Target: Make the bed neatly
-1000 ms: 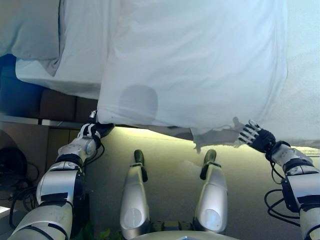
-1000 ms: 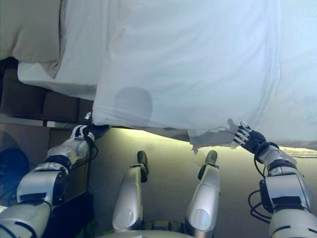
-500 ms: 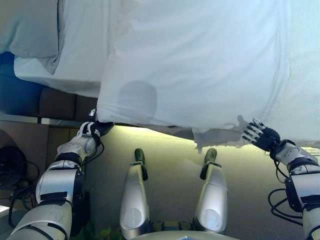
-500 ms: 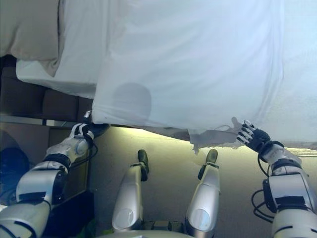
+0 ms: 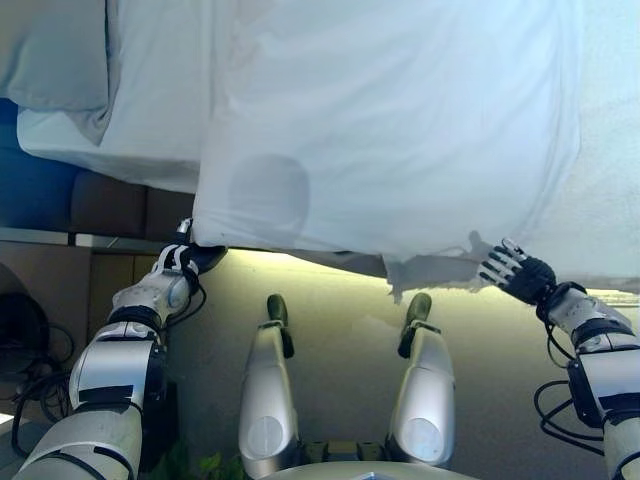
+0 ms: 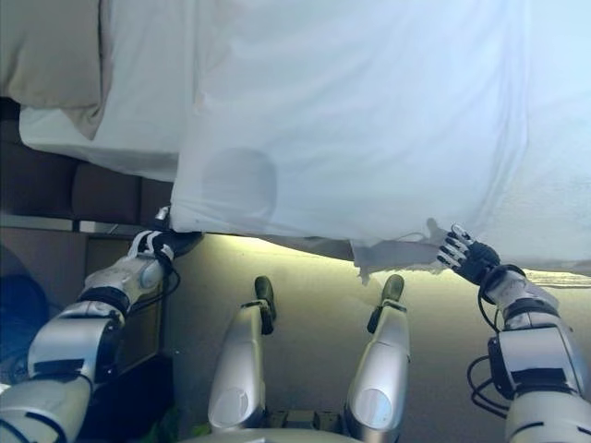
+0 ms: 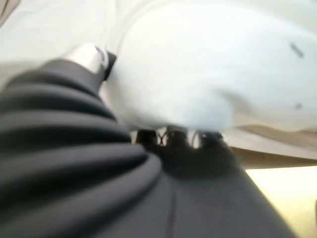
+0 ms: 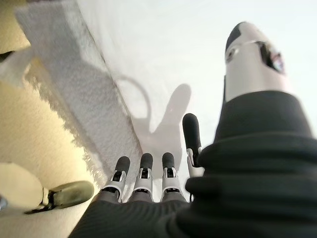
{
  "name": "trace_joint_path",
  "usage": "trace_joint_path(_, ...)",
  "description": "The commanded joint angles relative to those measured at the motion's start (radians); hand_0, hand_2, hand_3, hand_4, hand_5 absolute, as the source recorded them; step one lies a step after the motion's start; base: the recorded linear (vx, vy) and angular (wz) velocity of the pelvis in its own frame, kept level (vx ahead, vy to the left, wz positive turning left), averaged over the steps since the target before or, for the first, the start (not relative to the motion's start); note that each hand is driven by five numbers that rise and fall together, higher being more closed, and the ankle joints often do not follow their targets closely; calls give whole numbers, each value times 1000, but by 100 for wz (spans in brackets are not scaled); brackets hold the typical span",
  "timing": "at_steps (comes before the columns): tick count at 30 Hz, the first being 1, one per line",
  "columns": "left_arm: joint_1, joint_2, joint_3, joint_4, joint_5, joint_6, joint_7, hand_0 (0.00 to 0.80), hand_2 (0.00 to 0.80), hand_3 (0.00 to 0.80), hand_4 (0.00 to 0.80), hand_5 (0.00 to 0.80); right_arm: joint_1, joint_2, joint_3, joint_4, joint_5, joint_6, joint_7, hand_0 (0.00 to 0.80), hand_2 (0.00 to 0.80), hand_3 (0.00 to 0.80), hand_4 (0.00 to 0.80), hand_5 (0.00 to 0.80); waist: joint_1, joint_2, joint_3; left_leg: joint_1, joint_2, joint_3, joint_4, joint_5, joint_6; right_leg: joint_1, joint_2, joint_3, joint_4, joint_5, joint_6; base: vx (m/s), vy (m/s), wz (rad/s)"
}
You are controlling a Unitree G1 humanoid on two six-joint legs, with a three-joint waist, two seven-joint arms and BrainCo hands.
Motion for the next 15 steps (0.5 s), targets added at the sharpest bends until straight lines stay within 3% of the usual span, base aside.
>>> trace_joint_path(1,12,253,117,44,-59,-172,-49,800,800,800,800,800,44,37,-20,39,55,-38,7,0,0,0,0,0,32,-22,-5,55,-123,131,-94,-2,133,-29,95,-16,113,-103,-71,10,-40,21)
trace_joint_path(4,41,255,130,36,-73,-181,-30,800,800,800,800,800,36,28,-24,37,53,-30,-7,0,0,0,0,0,34,-27,-15,37,-59,58,-95,42,83,-35,98,2,129,-125,-84,36,176,16)
trace_joint_path(5,73,259,158,45,-76,-182,-42,800,800,800,800,800,26,23,-28,46,26,-16,3,0,0,0,0,0,37,-35,-27,52,-10,12,-139,85,53,-38,103,25,133,-133,-84,134,401,-13)
trace_joint_path(6,91,261,174,48,-77,-185,-49,800,800,800,800,800,21,26,-27,53,9,-14,-3,0,0,0,0,0,43,-42,-32,65,14,-26,-180,116,41,-36,107,46,131,-135,-80,120,464,-31)
trace_joint_path(9,94,246,192,48,-55,-193,-76,800,800,800,800,800,24,25,-35,70,12,-20,-21,0,0,0,0,0,41,-42,-40,105,54,12,-264,147,32,-16,75,46,108,-139,-65,31,309,-50)
trace_joint_path(10,77,239,187,49,-37,-194,-86,800,800,800,800,800,36,17,-45,71,19,-19,-32,0,0,0,0,0,31,-41,-40,107,54,40,-250,138,28,-6,49,39,98,-132,-58,4,276,-31)
trace_joint_path(15,-8,253,125,82,-107,-211,-52,800,800,800,800,800,42,-42,-56,78,20,0,-32,0,0,0,0,0,7,-17,-28,74,18,63,-154,86,27,-18,-30,55,84,-89,-27,-12,320,9)
